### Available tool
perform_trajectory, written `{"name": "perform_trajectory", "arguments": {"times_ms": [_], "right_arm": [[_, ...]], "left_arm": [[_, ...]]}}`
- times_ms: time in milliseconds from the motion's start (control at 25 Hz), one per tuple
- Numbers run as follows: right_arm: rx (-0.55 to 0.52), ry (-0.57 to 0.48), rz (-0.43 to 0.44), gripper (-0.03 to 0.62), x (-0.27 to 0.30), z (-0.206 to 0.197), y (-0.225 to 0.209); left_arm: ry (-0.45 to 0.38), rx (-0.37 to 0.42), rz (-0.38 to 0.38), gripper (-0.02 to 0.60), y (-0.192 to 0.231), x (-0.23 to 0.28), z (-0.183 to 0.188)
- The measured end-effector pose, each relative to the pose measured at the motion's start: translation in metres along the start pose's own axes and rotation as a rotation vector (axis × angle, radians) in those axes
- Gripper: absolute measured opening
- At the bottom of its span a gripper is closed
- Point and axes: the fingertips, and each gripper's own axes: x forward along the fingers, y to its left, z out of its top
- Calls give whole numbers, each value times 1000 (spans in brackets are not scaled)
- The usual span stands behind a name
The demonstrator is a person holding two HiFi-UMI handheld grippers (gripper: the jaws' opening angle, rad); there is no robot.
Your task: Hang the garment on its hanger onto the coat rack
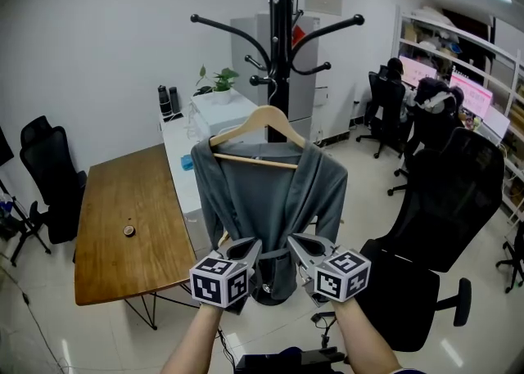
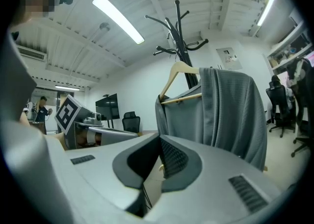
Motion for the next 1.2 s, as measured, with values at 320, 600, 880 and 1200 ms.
{"name": "perform_trajectory", "arguments": {"times_ms": [320, 600, 880, 1200], "right_arm": [[6, -10, 5, 0, -1, 6, -2], [1, -15, 23, 0, 0, 8, 1], [0, -20, 35, 0, 2, 11, 2], [-2, -14, 49, 0, 2, 11, 4]], "left_arm": [[-13, 3, -2, 6, -4, 0, 6], [-17, 7, -4, 6, -6, 1, 9], [-18, 16, -3, 6, -7, 3, 13], [-20, 21, 1, 6, -9, 1, 16]]}}
